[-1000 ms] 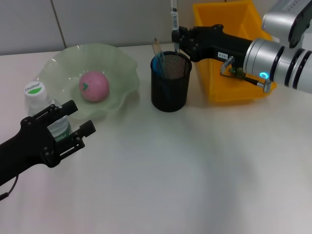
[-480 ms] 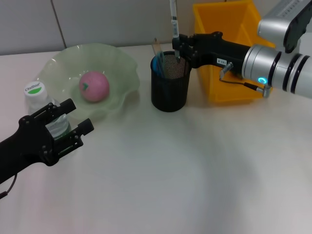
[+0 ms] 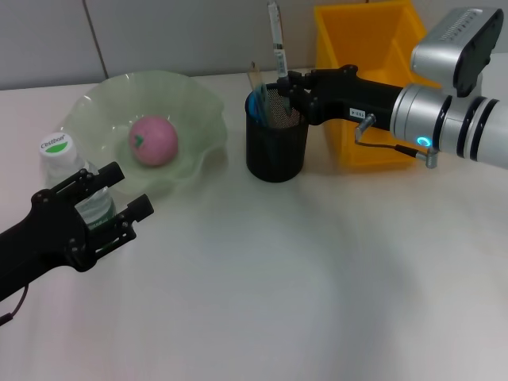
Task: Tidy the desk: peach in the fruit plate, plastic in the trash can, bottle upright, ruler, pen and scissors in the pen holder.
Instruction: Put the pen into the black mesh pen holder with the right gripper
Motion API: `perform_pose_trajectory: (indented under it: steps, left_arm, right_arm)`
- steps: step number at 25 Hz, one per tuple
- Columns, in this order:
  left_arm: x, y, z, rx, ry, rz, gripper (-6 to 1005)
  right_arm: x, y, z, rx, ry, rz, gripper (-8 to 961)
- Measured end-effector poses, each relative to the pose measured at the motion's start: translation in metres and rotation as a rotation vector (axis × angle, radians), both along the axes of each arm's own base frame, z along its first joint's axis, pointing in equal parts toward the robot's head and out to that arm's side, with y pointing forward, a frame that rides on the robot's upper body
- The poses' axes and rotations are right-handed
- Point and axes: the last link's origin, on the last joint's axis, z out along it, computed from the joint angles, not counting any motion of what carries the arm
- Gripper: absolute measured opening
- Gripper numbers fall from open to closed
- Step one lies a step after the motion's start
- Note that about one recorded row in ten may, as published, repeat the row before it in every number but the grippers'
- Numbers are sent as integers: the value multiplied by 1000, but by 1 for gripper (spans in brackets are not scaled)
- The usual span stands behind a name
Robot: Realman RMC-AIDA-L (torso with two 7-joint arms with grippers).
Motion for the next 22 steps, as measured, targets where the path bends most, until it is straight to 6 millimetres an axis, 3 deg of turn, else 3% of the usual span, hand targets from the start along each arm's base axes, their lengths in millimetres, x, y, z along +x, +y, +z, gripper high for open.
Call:
perform_pose_trajectory:
  steps: [22]
  left_arm:
    - [-1, -2, 0, 5, 0, 2, 713]
  right_arm:
    - [-1, -1, -1, -11, -13, 7, 171]
